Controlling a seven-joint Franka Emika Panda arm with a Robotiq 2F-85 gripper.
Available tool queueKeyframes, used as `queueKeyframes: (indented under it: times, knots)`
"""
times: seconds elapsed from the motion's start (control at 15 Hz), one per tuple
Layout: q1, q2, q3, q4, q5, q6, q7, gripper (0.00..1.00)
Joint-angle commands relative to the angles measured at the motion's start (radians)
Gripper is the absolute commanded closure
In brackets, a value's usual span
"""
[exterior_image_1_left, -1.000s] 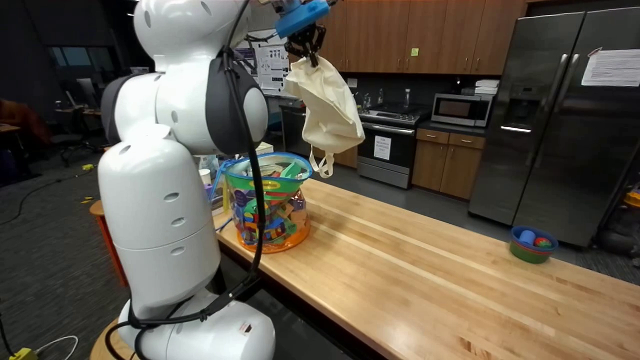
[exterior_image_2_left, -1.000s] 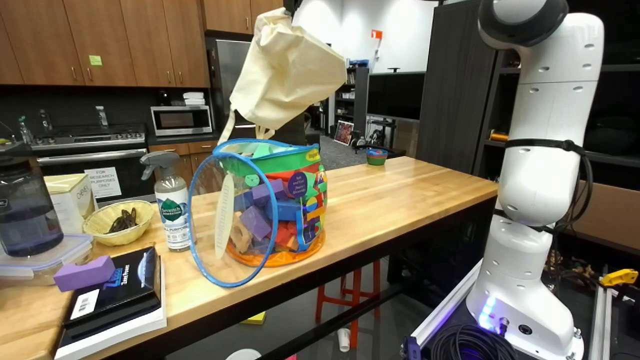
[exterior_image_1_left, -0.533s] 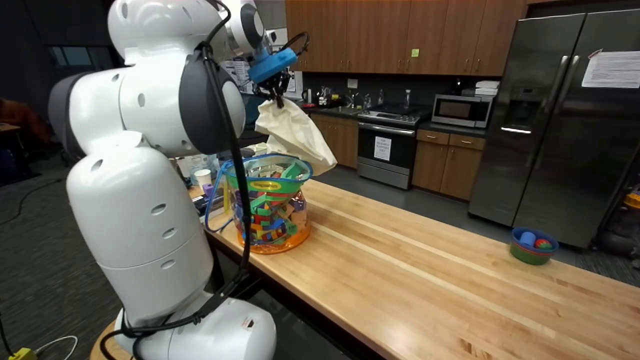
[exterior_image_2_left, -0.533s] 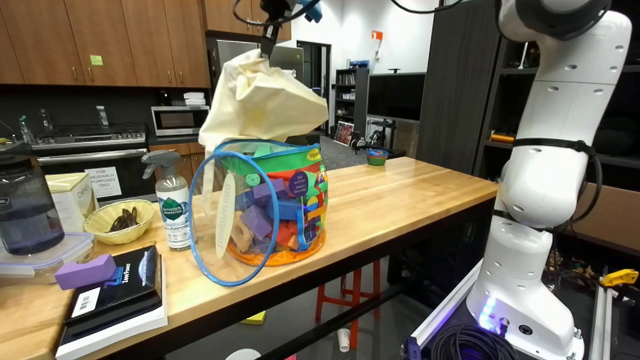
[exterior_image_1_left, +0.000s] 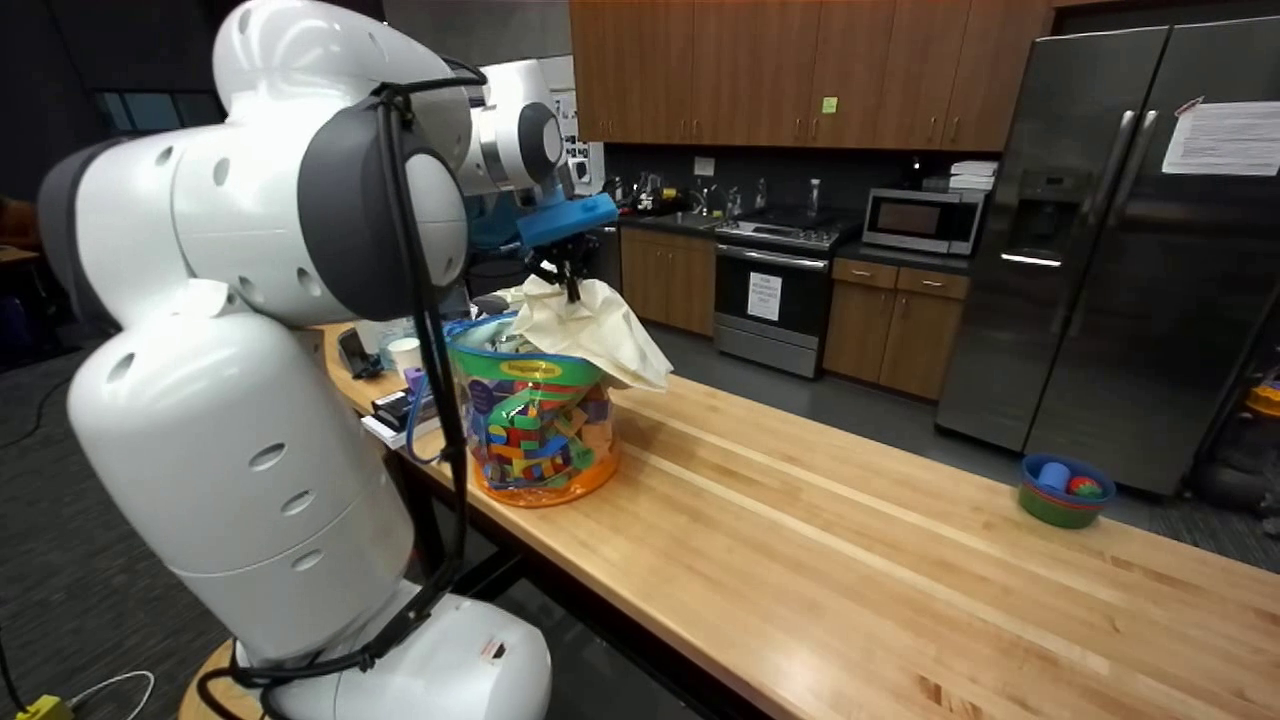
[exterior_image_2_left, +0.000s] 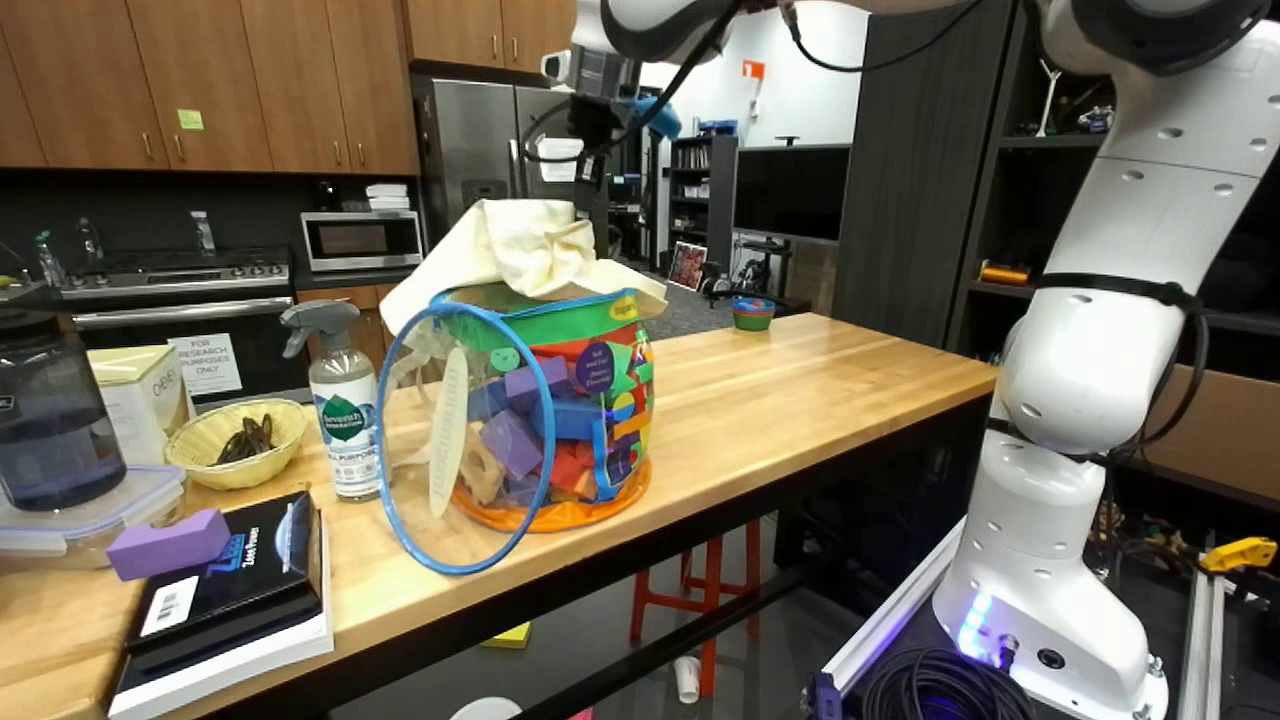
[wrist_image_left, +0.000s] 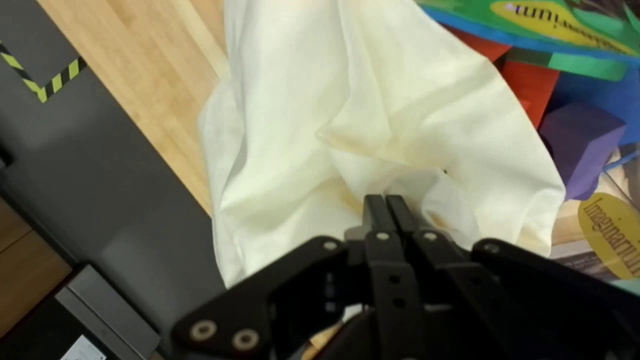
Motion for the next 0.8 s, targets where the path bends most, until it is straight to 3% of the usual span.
queueKeyframes:
  times: [0.0,0.2,0.27,0.33,0.4,0.6,0.73]
  knots:
    - [-0.015,-0.059,-0.03,-0.095,0.048,-0.002,-0.036,0.99]
    - [-0.018,-0.069,-0.041,-0.13,0.05,-0.007,-0.056,0.99]
    - [-0.017,-0.073,-0.043,-0.14,0.048,-0.008,-0.066,0.72]
    - [-0.017,-0.075,-0.044,-0.147,0.039,-0.005,-0.073,0.71]
    - [-0.015,-0.033,-0.034,-0.106,0.033,-0.004,-0.037,0.92]
    - [-0.014,-0.041,-0.036,-0.122,0.033,-0.004,-0.049,0.72]
    - [-0.014,-0.043,-0.036,-0.123,0.033,-0.004,-0.051,0.7]
